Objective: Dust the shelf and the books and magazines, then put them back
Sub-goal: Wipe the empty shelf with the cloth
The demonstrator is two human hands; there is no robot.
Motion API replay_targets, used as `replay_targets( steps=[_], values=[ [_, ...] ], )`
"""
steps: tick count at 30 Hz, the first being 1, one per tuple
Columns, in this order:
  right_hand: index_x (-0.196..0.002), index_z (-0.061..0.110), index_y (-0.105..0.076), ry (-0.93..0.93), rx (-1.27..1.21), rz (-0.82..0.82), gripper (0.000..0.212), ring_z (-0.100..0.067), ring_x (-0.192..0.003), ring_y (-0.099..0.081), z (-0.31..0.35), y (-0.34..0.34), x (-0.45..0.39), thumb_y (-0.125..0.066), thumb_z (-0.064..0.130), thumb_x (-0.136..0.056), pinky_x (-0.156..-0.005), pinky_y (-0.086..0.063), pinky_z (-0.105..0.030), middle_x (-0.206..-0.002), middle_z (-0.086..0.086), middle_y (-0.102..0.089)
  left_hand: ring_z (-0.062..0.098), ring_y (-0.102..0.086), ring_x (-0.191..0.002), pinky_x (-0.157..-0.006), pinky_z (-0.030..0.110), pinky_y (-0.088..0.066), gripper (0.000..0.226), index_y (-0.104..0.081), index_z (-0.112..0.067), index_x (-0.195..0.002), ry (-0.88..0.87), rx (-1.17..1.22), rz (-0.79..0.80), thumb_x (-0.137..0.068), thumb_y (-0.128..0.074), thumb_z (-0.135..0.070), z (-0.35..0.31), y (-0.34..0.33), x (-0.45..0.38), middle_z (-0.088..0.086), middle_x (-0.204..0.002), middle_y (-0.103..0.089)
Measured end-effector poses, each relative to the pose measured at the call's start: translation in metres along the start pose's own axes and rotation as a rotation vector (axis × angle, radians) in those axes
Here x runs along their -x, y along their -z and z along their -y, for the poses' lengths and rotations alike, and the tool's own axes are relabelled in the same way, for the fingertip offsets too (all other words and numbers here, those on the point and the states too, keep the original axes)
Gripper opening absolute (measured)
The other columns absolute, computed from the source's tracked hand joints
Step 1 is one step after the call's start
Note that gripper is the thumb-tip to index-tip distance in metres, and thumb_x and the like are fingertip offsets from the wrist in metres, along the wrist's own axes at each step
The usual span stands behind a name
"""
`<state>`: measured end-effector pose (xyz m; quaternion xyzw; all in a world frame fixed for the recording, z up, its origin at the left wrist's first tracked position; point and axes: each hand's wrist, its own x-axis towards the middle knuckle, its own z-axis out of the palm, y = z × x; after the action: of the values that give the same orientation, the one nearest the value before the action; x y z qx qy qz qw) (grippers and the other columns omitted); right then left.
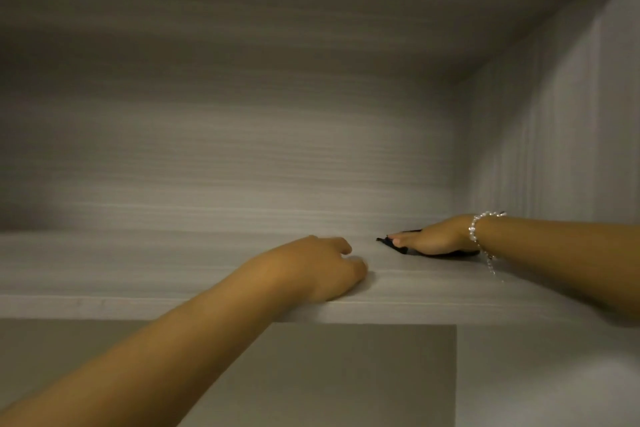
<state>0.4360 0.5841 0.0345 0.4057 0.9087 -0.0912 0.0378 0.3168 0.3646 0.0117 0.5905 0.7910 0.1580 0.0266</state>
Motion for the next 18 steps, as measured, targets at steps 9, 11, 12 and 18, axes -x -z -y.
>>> replay_targets(
  steps=[9, 11, 12, 18],
  values=[
    [-0.149, 0.033, -0.018, 0.101, -0.024, -0.03, 0.05, -0.014, -0.145, -0.013, 0.028, 0.002, -0.02, -0.023, 0.047, -0.102, -0.118, -0.007, -0.033, -0.157, 0.01, -0.013, 0.026, -0.028, -0.141, -0.112, 0.039, -0.024, 0.056, -0.022, -0.037, -0.149, 0.029, -0.017, -0.011, -0.096, -0.03, -0.052, -0.001, 0.0, -0.009, 0.001, -0.157, -0.023],
    [-0.148, 0.038, -0.018, 0.173, -0.019, -0.009, 0.048, -0.012, -0.145, -0.012, 0.041, -0.001, -0.012, -0.024, 0.048, -0.101, -0.118, -0.006, -0.033, -0.156, 0.013, -0.014, 0.025, -0.028, -0.141, -0.111, 0.037, -0.024, 0.056, -0.024, -0.034, -0.149, 0.037, -0.004, -0.022, -0.096, -0.033, -0.049, -0.002, 0.003, -0.008, 0.002, -0.157, -0.024],
    [-0.148, 0.04, -0.017, 0.204, -0.01, 0.005, 0.048, -0.011, -0.145, -0.012, 0.045, -0.003, -0.008, -0.023, 0.049, -0.101, -0.118, -0.005, -0.033, -0.156, 0.015, -0.014, 0.025, -0.029, -0.14, -0.11, 0.036, -0.025, 0.055, -0.025, -0.032, -0.149, 0.04, 0.003, -0.026, -0.097, -0.033, -0.047, -0.003, 0.004, -0.007, 0.002, -0.156, -0.026],
    [-0.146, 0.046, -0.01, 0.312, -0.006, 0.086, 0.046, -0.006, -0.143, -0.008, 0.045, -0.014, 0.041, -0.02, 0.048, -0.101, -0.118, -0.002, -0.032, -0.154, 0.022, -0.009, 0.023, -0.038, -0.133, -0.098, 0.029, -0.031, 0.048, -0.034, -0.023, -0.145, 0.02, 0.076, -0.102, -0.101, -0.031, -0.04, -0.003, 0.004, 0.003, 0.004, -0.15, -0.037]
  ],
)
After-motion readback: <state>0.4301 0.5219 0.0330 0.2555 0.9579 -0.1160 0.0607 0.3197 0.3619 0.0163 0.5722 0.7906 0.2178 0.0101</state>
